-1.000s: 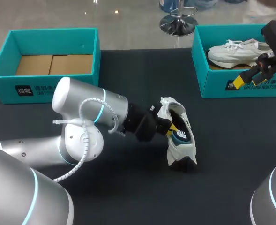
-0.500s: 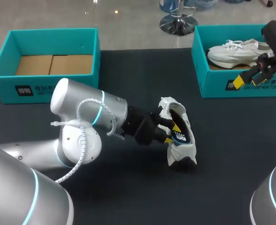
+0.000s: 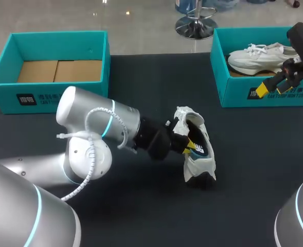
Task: Take the shoe out of the shoebox, open the shoe tongue, remove and reinsert the insole, then place the shoe into the shoebox
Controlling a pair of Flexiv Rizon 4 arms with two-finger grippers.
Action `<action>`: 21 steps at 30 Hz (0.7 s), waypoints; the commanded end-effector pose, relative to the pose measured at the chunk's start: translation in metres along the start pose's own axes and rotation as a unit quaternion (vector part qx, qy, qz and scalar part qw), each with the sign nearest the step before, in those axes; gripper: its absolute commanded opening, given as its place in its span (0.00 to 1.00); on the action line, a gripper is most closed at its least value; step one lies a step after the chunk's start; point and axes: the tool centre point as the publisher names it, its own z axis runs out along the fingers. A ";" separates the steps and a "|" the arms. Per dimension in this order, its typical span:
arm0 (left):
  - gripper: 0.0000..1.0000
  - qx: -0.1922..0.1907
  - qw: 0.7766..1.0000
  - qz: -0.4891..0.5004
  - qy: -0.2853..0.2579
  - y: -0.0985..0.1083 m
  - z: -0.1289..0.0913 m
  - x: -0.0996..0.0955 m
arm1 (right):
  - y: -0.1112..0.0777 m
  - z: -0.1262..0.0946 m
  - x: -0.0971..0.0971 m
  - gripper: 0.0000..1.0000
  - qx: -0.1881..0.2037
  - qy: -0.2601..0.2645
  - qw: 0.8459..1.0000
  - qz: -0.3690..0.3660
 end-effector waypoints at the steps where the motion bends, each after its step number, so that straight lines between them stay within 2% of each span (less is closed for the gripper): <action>1: 0.00 -0.008 1.000 0.000 0.005 0.007 0.006 -0.003 | 0.001 0.001 0.000 1.00 0.001 0.000 1.000 0.001; 5: 0.00 -0.020 1.000 -0.003 0.007 0.015 0.005 -0.003 | 0.001 0.001 0.000 1.00 0.001 0.000 1.000 0.001; 12: 0.00 -0.023 1.000 -0.003 0.010 0.015 0.003 0.000 | 0.001 0.001 0.000 1.00 0.001 0.000 1.000 0.001; 14: 0.24 -0.021 1.000 -0.002 0.011 0.011 0.001 0.001 | 0.001 0.001 0.000 1.00 0.001 0.000 1.000 0.001; 15: 0.29 -0.019 1.000 -0.002 0.012 0.011 0.001 0.002 | 0.001 0.001 0.000 1.00 0.001 0.000 1.000 0.001; 18: 0.31 -0.014 1.000 -0.002 0.011 0.007 -0.001 0.005 | 0.001 0.001 0.000 1.00 0.001 0.000 1.000 0.001; 21: 0.29 -0.011 1.000 -0.002 0.011 0.005 -0.003 0.006 | 0.001 0.001 0.000 1.00 0.001 0.000 1.000 0.001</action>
